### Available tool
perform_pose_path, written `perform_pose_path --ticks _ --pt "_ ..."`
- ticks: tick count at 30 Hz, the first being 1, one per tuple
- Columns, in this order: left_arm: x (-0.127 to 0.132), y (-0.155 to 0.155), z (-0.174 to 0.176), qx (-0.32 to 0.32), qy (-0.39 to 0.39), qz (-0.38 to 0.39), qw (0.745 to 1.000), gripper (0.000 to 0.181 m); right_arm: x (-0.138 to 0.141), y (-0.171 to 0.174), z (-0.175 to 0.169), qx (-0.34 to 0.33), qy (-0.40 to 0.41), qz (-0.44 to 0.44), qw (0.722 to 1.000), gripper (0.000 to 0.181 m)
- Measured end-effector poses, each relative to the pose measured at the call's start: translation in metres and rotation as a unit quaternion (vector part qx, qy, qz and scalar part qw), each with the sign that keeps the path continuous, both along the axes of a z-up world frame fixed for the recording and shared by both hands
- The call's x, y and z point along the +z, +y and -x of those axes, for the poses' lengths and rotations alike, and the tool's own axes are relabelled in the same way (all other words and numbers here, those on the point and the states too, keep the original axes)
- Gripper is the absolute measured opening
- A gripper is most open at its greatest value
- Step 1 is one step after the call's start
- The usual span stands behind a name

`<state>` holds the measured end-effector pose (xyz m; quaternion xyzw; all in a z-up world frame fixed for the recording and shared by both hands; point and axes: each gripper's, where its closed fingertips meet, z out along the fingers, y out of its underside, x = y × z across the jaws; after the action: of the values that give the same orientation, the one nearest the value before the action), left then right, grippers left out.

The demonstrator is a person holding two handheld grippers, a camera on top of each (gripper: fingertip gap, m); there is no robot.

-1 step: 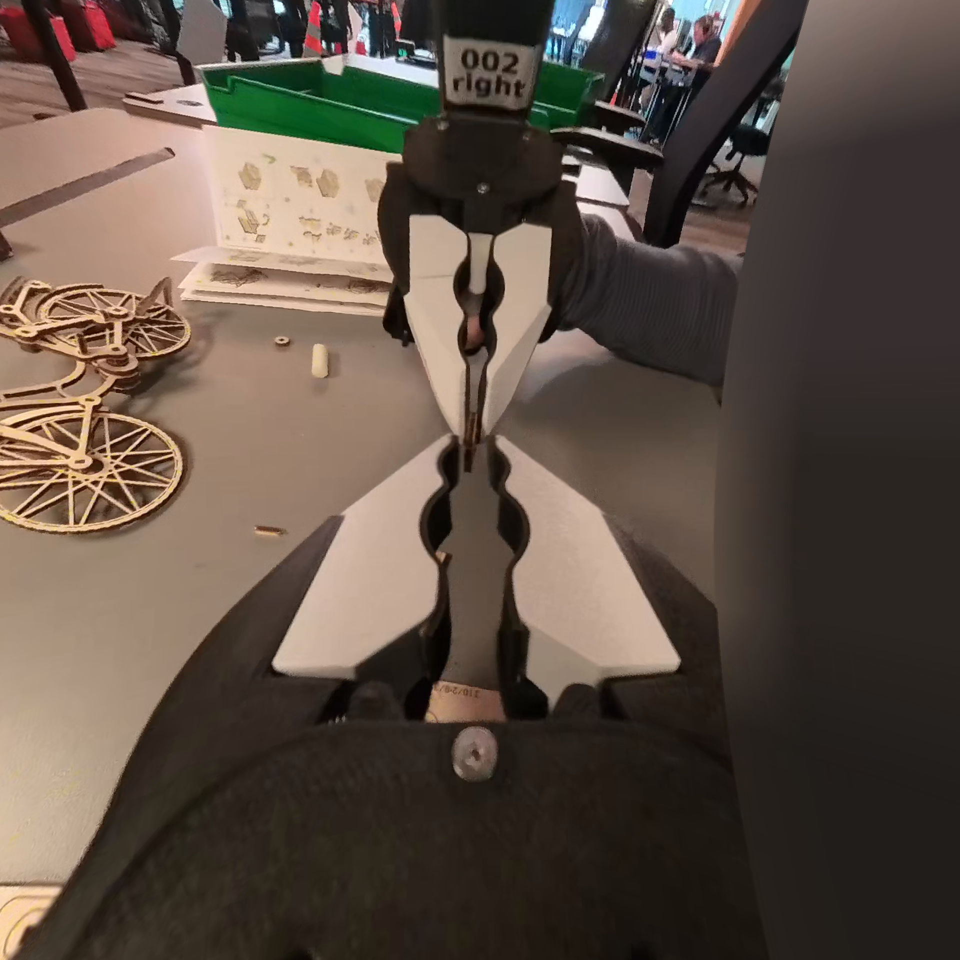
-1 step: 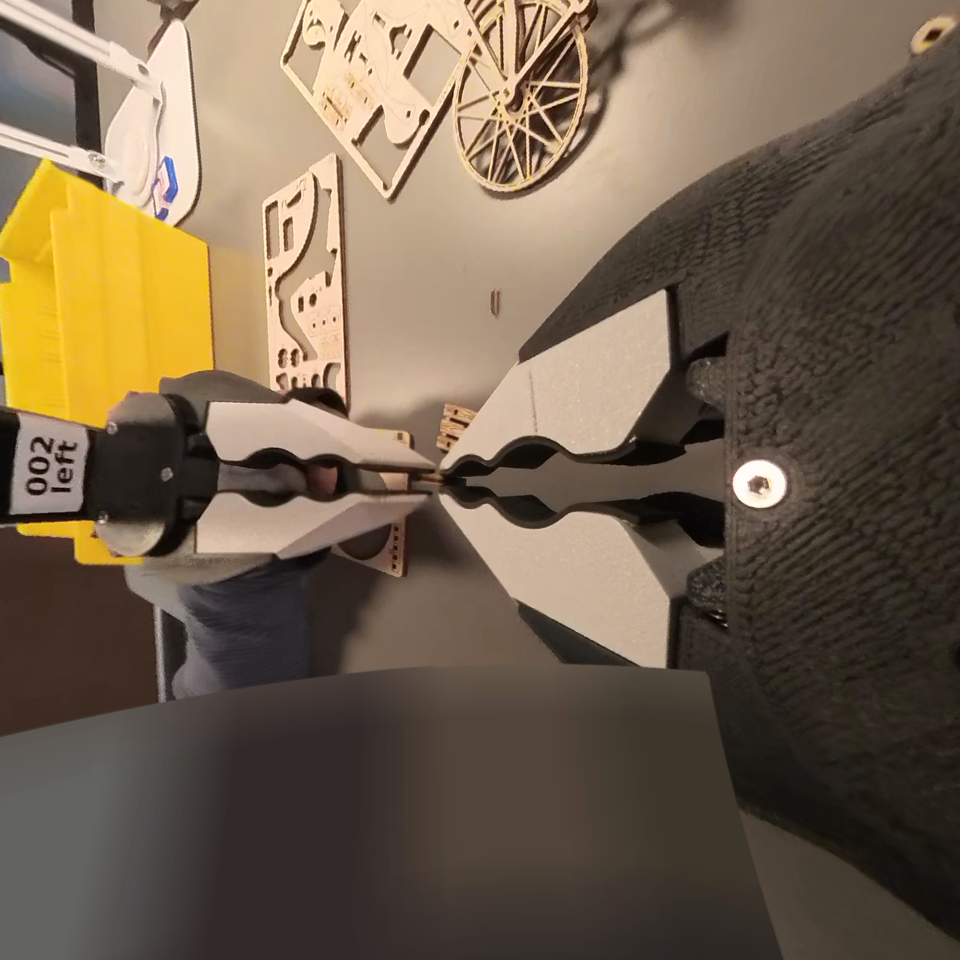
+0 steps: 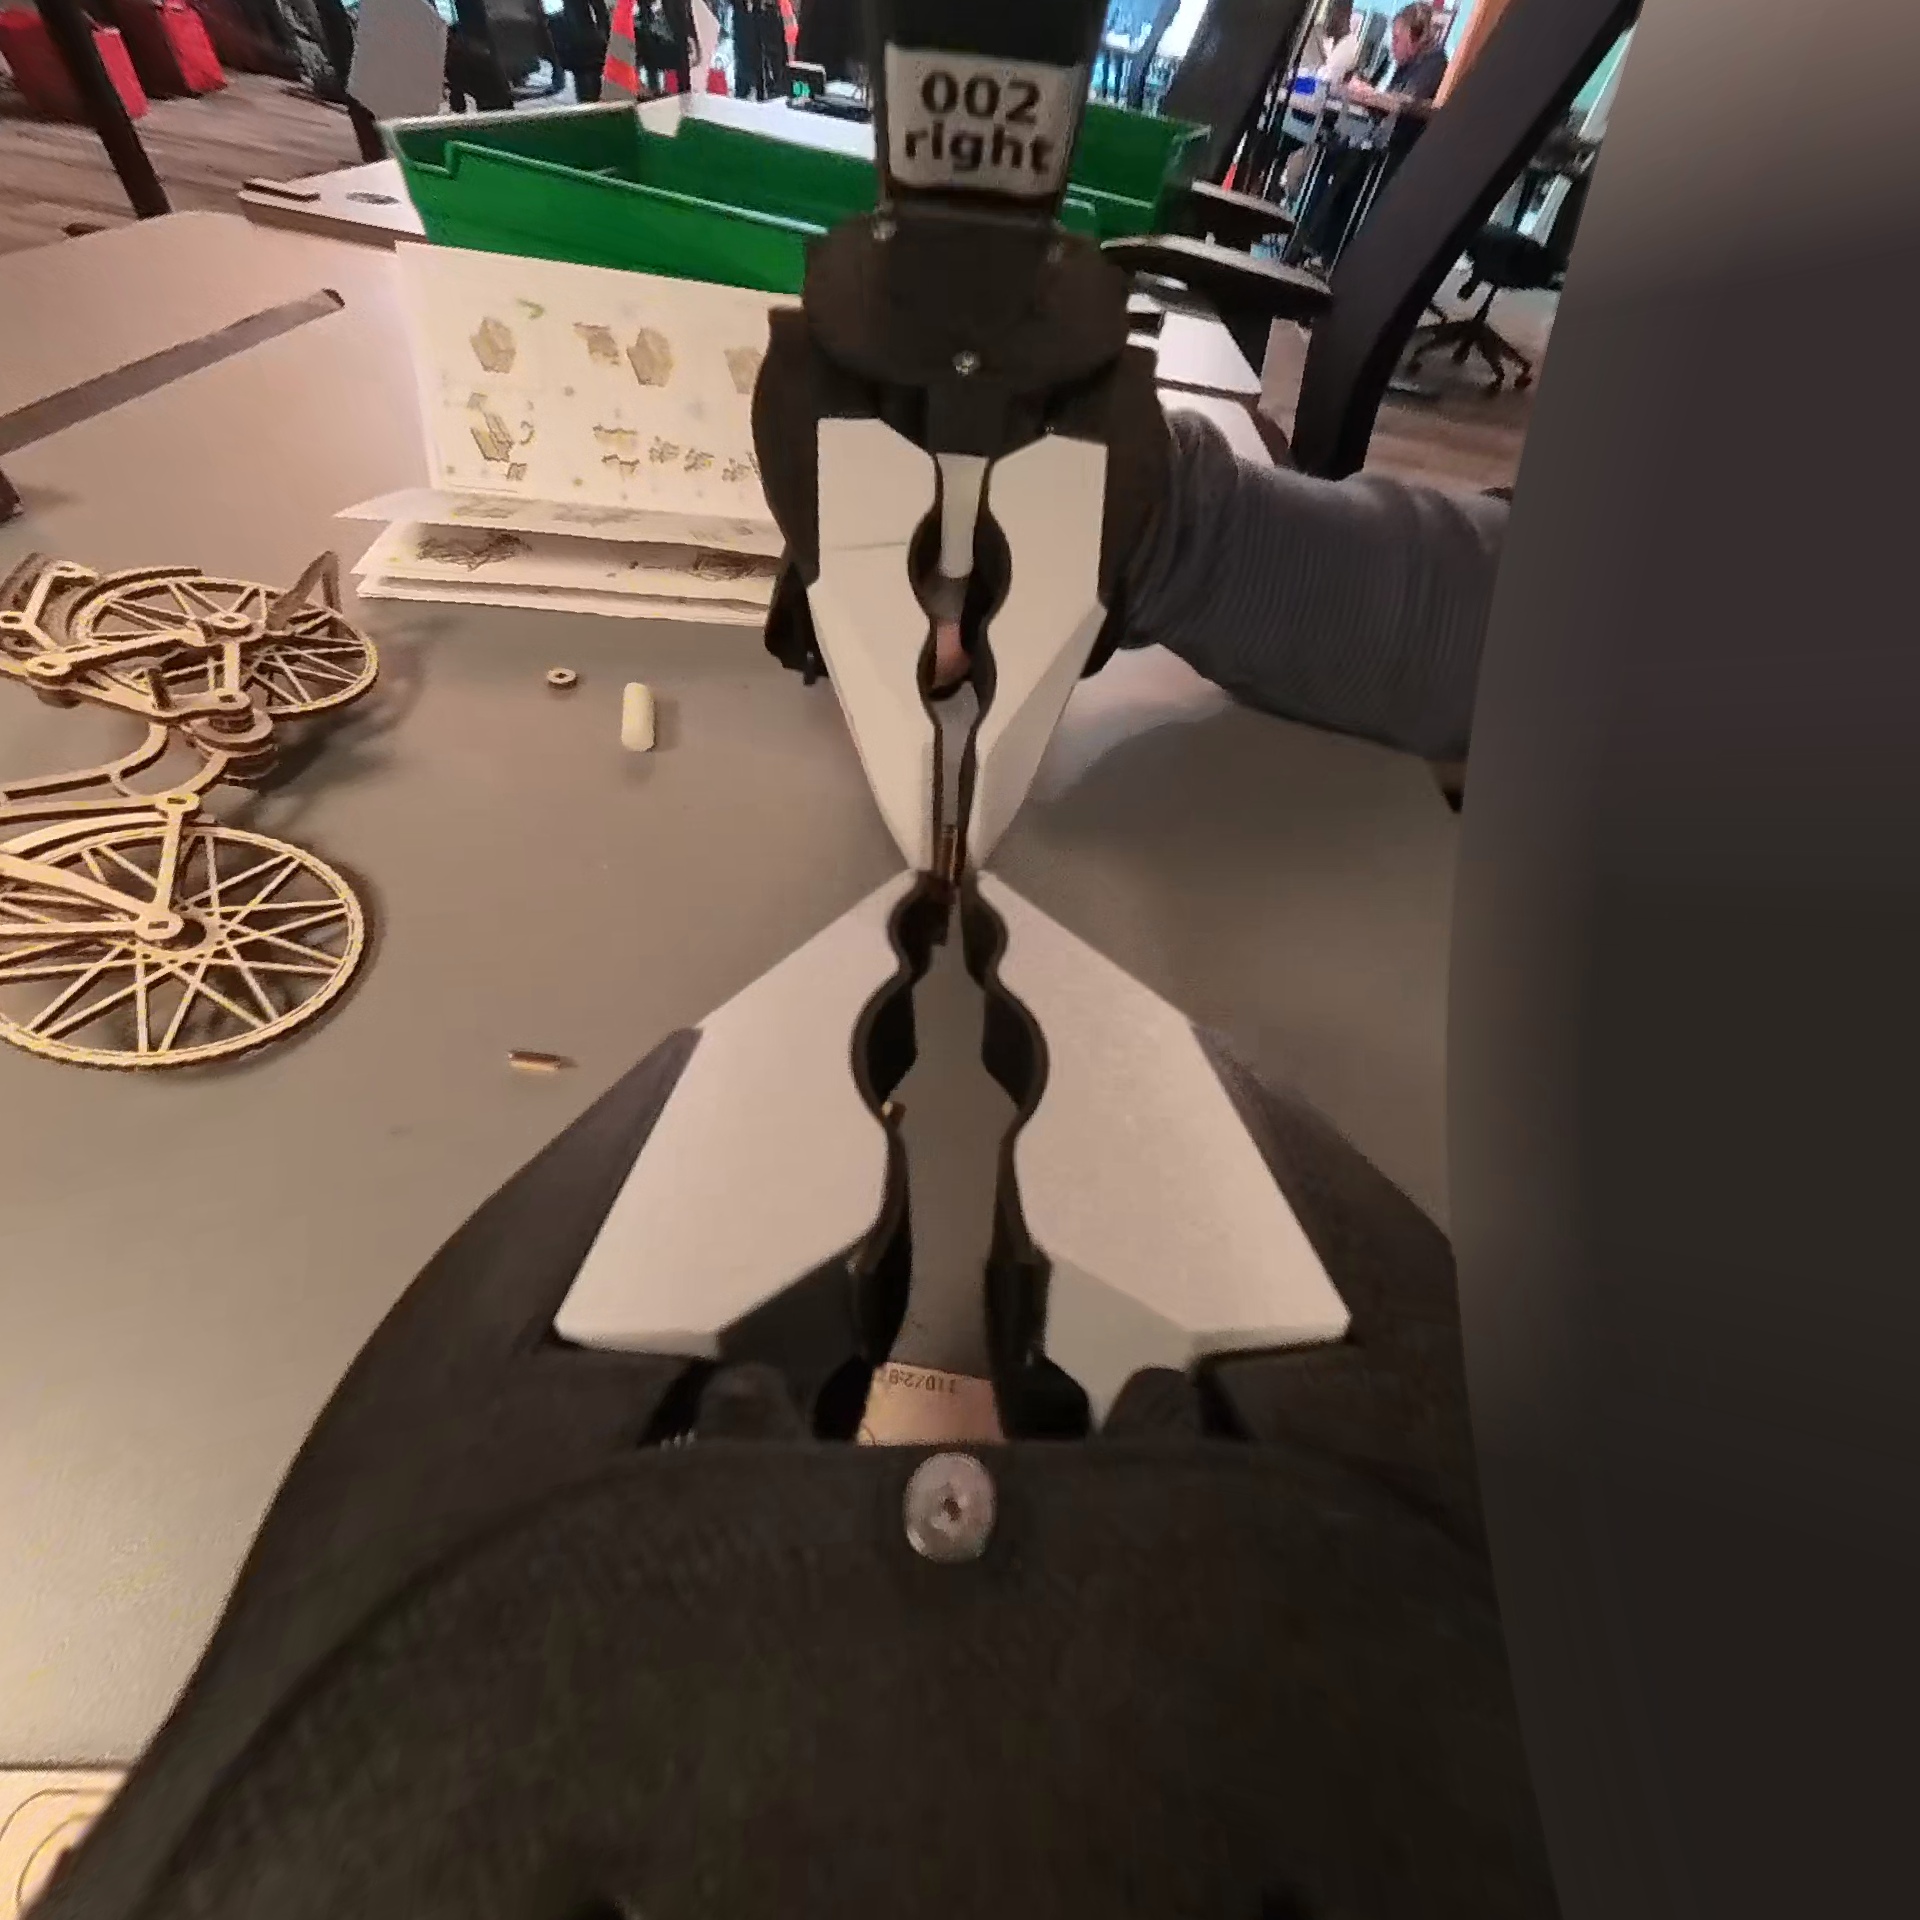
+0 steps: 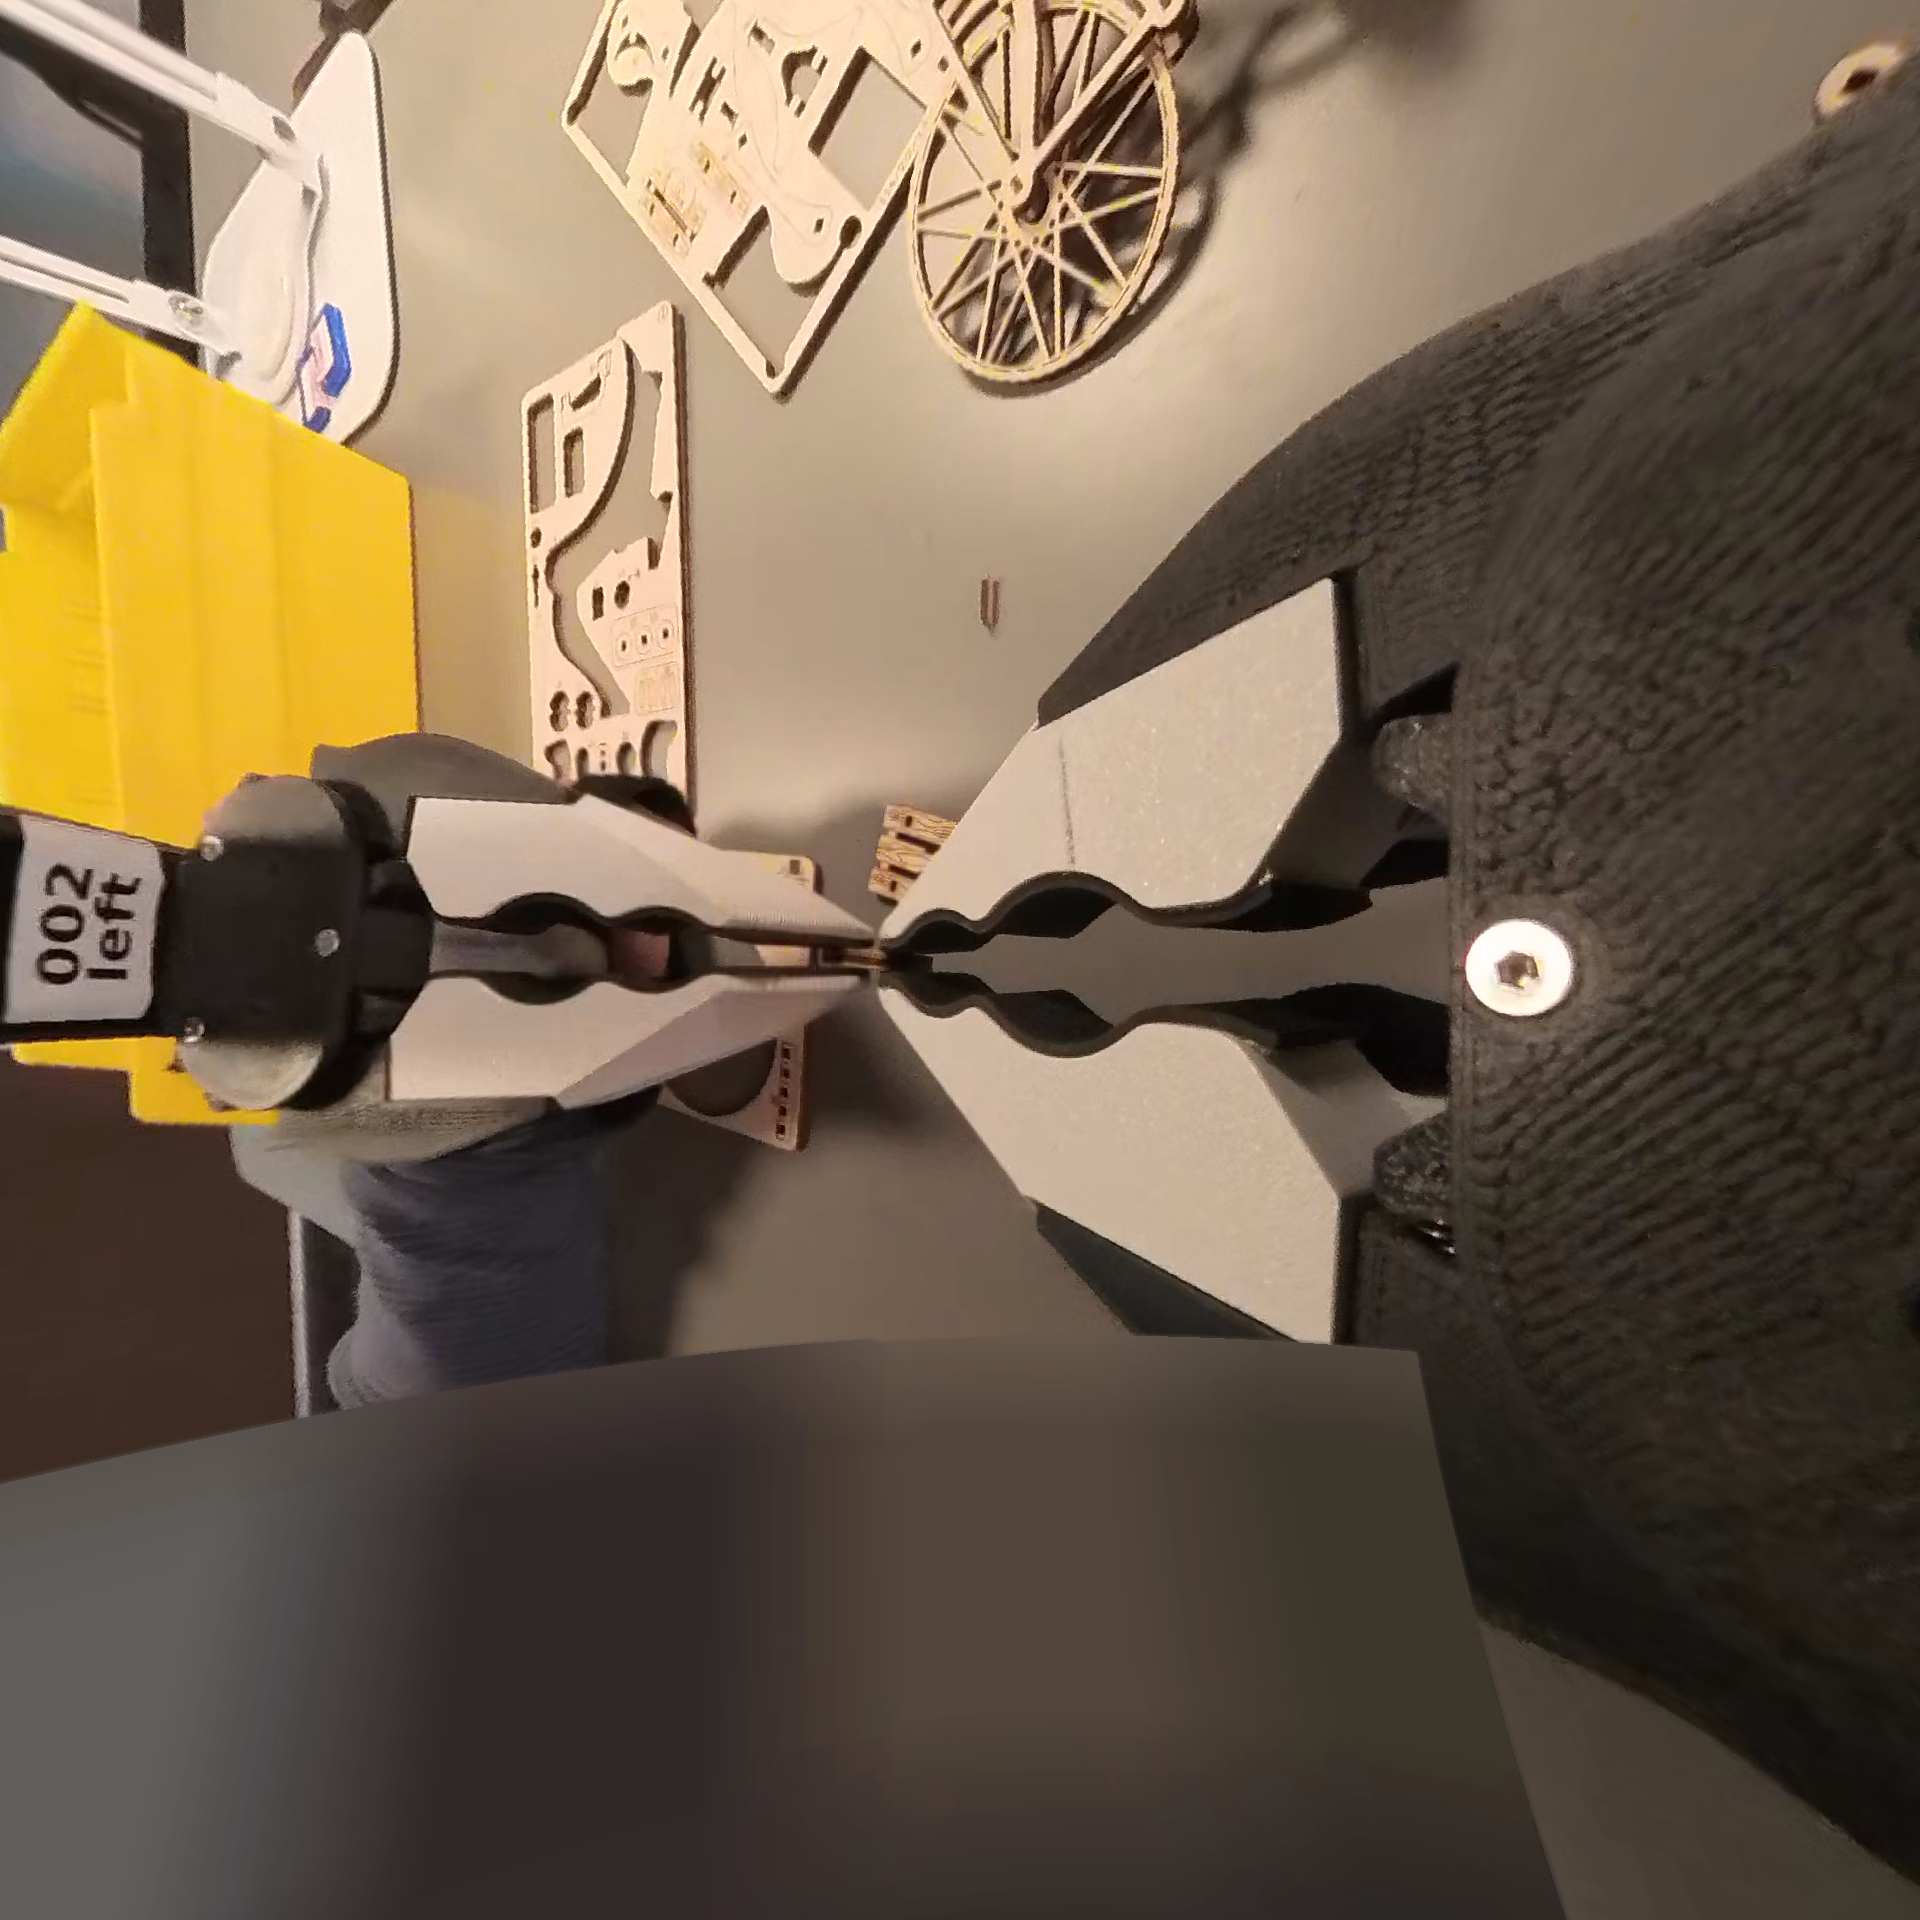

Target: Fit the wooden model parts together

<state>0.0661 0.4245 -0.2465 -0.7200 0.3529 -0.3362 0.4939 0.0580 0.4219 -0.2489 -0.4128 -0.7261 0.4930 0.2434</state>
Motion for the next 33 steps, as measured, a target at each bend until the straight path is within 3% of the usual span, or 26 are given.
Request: perform_pose_path --ticks 4,6,9,15,19,23,26,29,31,33 --pt "0.0 0.009 0.006 0.038 0.022 -0.024 0.999 0.002 0.003 0.011 0.009 -0.045 0.021 -0.034 0.998 0.003" --pt "0.015 0.025 0.021 0.106 -0.027 -0.03 0.994 0.001 0.024 0.031 0.023 -0.131 0.106 -0.072 0.983 0.015" --pt "0.036 0.039 0.049 0.183 -0.154 -0.017 0.971 0.002 0.053 0.047 0.031 -0.236 0.214 -0.138 0.938 0.03" --pt "0.035 0.046 0.061 0.208 -0.233 0.036 0.949 0.002 0.036 0.042 0.05 -0.279 0.194 -0.225 0.913 0.024" --pt "0.032 0.05 0.061 0.221 -0.245 0.055 0.942 0.001 0.031 0.045 0.055 -0.297 0.188 -0.266 0.897 0.015" --pt "0.029 0.051 0.061 0.226 -0.243 0.061 0.941 0.001 0.026 0.044 0.058 -0.3 0.181 -0.271 0.897 0.018" --pt "0.03 0.05 0.06 0.218 -0.246 0.063 0.942 0.001 0.03 0.043 0.057 -0.301 0.189 -0.204 0.912 0.022" --pt "0.035 0.046 0.059 0.195 -0.263 0.062 0.943 0.001 0.04 0.049 0.05 -0.297 0.197 -0.05 0.933 0.022" --pt "0.048 0.038 0.055 0.151 -0.298 0.051 0.941 0.001 0.051 0.043 0.042 -0.244 0.203 0.085 0.944 0.016" --pt "0.057 0.032 0.051 0.122 -0.319 0.045 0.939 0.001 0.064 0.037 0.034 -0.183 0.206 0.214 0.937 0.014"
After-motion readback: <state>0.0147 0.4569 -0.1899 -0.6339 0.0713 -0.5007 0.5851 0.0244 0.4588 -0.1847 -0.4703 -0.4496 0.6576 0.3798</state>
